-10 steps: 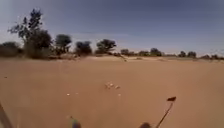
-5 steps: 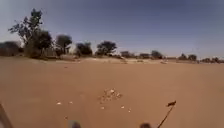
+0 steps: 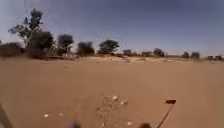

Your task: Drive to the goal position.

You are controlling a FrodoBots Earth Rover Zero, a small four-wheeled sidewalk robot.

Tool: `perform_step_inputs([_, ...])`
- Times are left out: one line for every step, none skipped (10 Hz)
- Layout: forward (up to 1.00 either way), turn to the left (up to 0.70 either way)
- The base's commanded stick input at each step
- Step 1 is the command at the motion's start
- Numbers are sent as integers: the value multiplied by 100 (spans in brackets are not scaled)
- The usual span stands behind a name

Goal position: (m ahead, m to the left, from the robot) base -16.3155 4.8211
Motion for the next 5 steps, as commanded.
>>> perform_step_inputs([70,0])
perform_step_inputs([70,0])
perform_step_inputs([70,0])
perform_step_inputs([70,0])
perform_step_inputs([70,0])
